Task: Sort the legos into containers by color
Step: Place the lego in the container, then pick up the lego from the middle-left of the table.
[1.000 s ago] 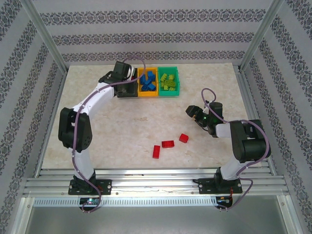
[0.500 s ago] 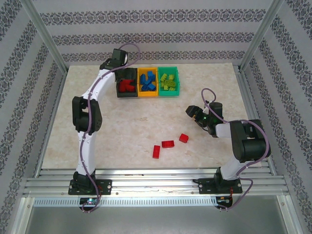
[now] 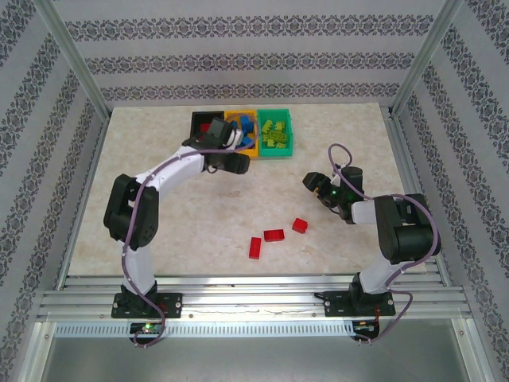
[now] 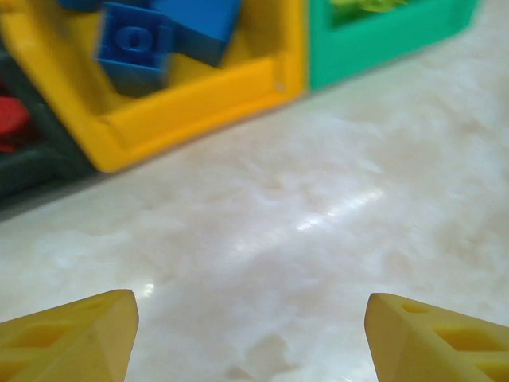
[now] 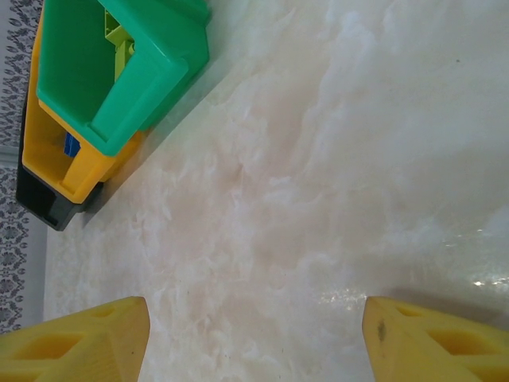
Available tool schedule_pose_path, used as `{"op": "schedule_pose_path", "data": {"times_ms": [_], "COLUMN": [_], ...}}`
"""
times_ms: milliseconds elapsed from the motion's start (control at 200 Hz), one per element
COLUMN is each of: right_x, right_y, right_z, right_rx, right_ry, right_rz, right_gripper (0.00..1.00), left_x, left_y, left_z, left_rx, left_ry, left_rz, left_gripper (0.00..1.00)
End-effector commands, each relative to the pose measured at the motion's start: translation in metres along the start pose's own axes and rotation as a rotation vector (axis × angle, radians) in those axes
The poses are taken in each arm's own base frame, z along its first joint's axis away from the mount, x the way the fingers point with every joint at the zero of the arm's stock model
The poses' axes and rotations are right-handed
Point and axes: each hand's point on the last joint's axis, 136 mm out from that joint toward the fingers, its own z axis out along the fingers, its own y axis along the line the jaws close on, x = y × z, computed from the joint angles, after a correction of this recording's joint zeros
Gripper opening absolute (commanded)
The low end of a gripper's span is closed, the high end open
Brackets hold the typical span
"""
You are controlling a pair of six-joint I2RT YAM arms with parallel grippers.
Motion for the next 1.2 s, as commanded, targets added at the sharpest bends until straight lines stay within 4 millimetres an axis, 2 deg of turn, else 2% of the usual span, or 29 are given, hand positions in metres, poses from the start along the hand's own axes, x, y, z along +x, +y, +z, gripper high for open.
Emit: {"op": "schedule_pose_path", "data": {"times_ms": [0,185,380,470,754,904,1194], "right_x": [-0.006,-0.006,-0.010,-0.014,-0.014,-0.013,-0.012], "right_y": [0.013,0.012,0.008,0.003,0.003,0.002,0.002], "right_z": [0.004,0.003,0.001,-0.004,-0.002,-0.001,-0.001], "right_rx": [-0.043,-0.040,-0.046,-0.042,-0.054,-0.060,-0.062], "right_ry": [-0.005,-0.007,-0.013,-0.029,-0.028,-0.022,-0.021], "right_rz": [-0.017,-0.016,0.011,0.025,0.042,0.051,0.053], "right_gripper": [0.72,0.72,0.72,0.72,0.72,0.72,0.72], "left_x": [-0.005,0.027,0.054,0.063,0.100,0.116,0.117], "left_y": [-0.036,-0.104,-0.151,-0.165,-0.221,-0.238,-0.248], "left_z": [-0.007,-0.001,0.010,0.013,0.024,0.034,0.050], "left_rx": [0.077,0.238,0.268,0.238,0.321,0.297,0.285], "left_ry": [-0.091,-0.067,-0.056,-0.072,-0.059,-0.046,-0.019], "left_rz": [0.077,0.225,0.342,0.377,0.353,0.393,0.373], "left_gripper": [0.75,0.76,0.76,0.76,0.77,0.77,0.77]}}
